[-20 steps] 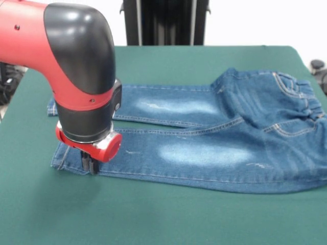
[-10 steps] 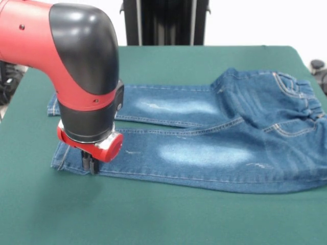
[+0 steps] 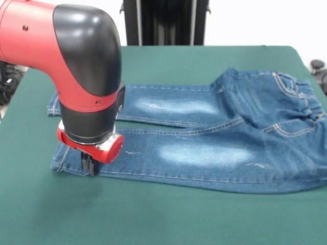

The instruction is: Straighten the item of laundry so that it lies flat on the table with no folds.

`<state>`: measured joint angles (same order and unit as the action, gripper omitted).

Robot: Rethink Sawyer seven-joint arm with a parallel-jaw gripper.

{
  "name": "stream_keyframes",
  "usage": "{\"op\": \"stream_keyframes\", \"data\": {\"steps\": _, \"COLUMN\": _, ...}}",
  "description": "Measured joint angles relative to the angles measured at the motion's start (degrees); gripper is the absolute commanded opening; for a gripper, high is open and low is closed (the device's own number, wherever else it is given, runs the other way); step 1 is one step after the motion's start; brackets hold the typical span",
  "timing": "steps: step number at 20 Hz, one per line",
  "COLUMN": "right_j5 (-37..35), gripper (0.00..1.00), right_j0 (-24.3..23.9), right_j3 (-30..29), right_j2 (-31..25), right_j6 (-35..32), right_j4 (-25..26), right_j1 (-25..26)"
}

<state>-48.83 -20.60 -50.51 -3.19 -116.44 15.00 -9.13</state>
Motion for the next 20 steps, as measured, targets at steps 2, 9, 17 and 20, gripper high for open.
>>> {"op": "stream_keyframes", "data": {"steps": 2, "right_j5": 0.0, "gripper": 0.00, "right_j0": 0.0, "right_j3": 0.1, "right_j2": 0.0, "right_j6": 0.0, "right_j4": 0.0, "right_j1": 0.0}}
{"op": "stream_keyframes", "data": {"steps": 9, "right_j5": 0.6, "gripper": 0.00, "right_j0": 0.9, "right_j3": 0.1, "right_j2": 1.1, "right_j6": 0.0, "right_j4": 0.0, "right_j1": 0.1}}
{"op": "stream_keyframes", "data": {"steps": 17, "right_j5": 1.4, "gripper": 0.00, "right_j0": 1.9, "right_j3": 0.1, "right_j2": 2.7, "right_j6": 0.0, "right_j4": 0.0, "right_j1": 0.2}}
{"op": "stream_keyframes", "data": {"steps": 20, "right_j5": 1.5, "gripper": 0.00, "right_j0": 1.9, "right_j3": 0.3, "right_j2": 2.8, "right_j6": 0.0, "right_j4": 0.0, "right_j1": 0.2}}
